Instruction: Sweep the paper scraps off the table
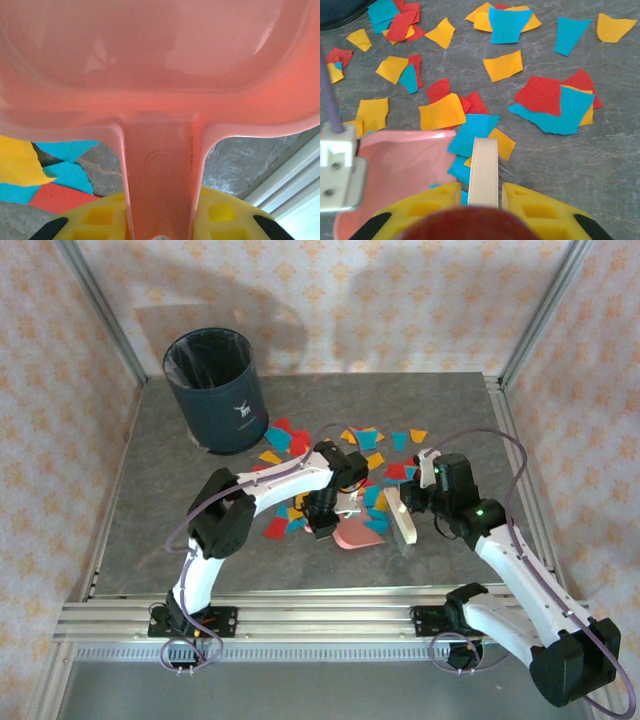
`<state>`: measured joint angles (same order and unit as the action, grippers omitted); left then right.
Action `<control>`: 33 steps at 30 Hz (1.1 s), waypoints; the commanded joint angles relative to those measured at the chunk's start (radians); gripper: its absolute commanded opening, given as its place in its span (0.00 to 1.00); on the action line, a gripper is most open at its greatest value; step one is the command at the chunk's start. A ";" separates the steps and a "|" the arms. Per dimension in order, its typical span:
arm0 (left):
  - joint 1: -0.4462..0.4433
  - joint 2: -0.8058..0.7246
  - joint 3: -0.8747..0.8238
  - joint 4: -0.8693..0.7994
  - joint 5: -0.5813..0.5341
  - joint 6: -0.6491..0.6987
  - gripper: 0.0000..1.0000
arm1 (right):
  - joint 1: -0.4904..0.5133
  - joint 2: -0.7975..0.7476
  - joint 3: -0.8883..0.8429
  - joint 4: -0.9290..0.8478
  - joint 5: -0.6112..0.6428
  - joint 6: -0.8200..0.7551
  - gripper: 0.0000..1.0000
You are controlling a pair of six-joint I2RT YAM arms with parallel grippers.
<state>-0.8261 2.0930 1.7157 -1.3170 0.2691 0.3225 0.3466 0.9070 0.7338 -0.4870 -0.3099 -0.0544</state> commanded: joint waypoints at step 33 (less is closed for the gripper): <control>0.025 -0.011 -0.038 0.055 -0.062 -0.045 0.00 | 0.008 -0.061 0.051 0.090 0.180 -0.019 0.00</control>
<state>-0.8112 2.1082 1.6810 -1.2541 0.2493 0.3038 0.3481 0.8444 0.7853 -0.5068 -0.1967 -0.0578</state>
